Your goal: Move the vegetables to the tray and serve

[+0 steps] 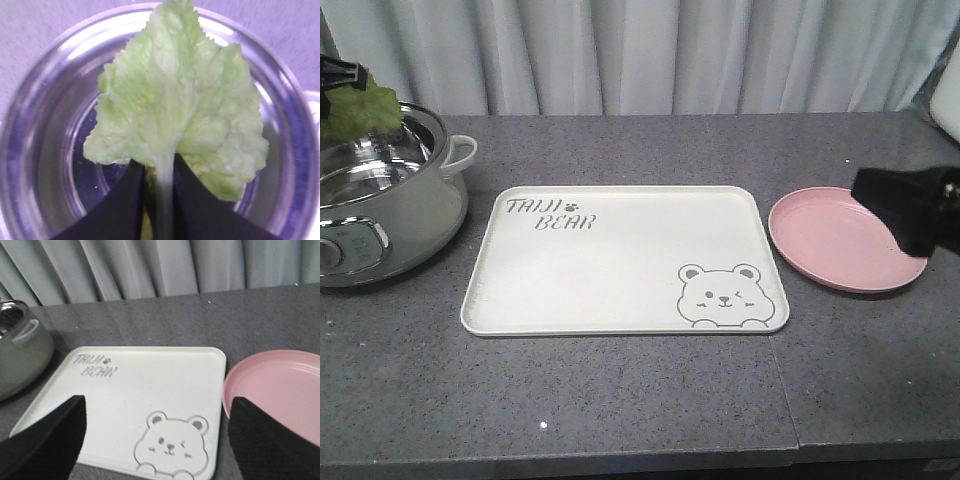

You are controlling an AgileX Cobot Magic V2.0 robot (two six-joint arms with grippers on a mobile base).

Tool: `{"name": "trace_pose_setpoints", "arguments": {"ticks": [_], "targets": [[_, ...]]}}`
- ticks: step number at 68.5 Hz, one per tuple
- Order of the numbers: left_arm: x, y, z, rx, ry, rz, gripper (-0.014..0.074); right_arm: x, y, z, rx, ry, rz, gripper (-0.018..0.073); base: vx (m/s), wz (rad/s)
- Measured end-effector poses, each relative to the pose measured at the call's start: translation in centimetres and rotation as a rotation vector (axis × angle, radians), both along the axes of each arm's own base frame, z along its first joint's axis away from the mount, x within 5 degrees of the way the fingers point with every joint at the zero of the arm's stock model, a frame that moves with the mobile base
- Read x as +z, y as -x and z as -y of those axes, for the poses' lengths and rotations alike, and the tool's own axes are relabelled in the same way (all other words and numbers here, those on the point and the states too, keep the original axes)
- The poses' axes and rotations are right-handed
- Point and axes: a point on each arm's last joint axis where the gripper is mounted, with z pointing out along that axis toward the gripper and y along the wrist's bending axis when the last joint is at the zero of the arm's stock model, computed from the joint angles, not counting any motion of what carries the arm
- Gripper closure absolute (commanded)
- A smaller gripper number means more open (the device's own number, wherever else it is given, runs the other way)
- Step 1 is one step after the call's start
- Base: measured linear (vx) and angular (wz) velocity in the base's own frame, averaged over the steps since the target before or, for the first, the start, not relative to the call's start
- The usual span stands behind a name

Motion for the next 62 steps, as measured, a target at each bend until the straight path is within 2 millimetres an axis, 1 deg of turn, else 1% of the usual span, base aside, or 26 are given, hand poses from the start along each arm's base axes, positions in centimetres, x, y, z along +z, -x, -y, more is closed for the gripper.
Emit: {"name": "trace_pose_setpoints", "arguments": {"ticks": [8, 13, 18, 21, 27, 31, 32, 36, 42, 49, 57, 62], "targets": [[3.1, 2.2, 0.4, -0.008, 0.027, 0.078, 0.0603, 2.3, -2.5, -1.1, 0.074, -0.059, 0.049, 0.0003, 0.00, 0.00], [4.6, 3.4, 1.0, -0.024, 0.078, 0.119, 0.0603, 3.1, -4.4, -2.0, 0.135, -0.094, 0.069, 0.0003, 0.00, 0.00], [5.9, 4.5, 1.8, -0.055, 0.151, 0.155, 0.0603, 4.0, -6.1, -2.9, 0.209, -0.172, 0.084, 0.0003, 0.00, 0.00], [6.5, 5.0, 2.2, -0.079, 0.194, 0.167, 0.0603, 3.9, -7.2, -3.6, 0.262, -0.203, 0.082, 0.0003, 0.00, 0.00], [7.3, 5.7, 3.5, -0.162, 0.302, 0.184, 0.0603, 3.9, -9.1, -4.7, 0.357, -0.322, 0.088, 0.0003, 0.00, 0.00], [7.6, 6.0, 4.4, -0.230, 0.379, 0.184, 0.0603, 3.3, -10.5, -5.4, 0.421, -0.379, 0.083, 0.0003, 0.00, 0.00], [7.8, 6.1, 5.1, -0.280, 0.427, 0.188, 0.0603, 3.1, -11.1, -5.7, 0.450, -0.399, 0.081, 0.0003, 0.00, 0.00], [8.1, 6.3, 6.2, -0.354, 0.480, 0.191, 0.0603, 2.4, -12.2, -6.2, 0.499, -0.414, 0.061, 0.0003, 0.00, 0.00], [8.4, 6.6, 8.1, -0.457, 0.520, 0.200, 0.0603, 1.7, -13.3, -6.8, 0.567, -0.434, 0.034, 0.0003, 0.00, 0.00], [8.5, 7.0, 10.2, -0.540, 0.522, 0.195, 0.0603, 1.6, -14.0, -7.2, 0.611, -0.445, 0.026, 0.0003, 0.00, 0.00], [8.4, 7.5, 12.2, -0.606, 0.522, 0.184, 0.0603, 1.9, -14.3, -7.3, 0.615, -0.445, 0.035, 0.0003, 0.00, 0.00], [8.5, 7.7, 13.1, -0.631, 0.523, 0.190, 0.0603, 2.0, -14.2, -7.3, 0.621, -0.445, 0.041, 0.0003, 0.00, 0.00]]}}
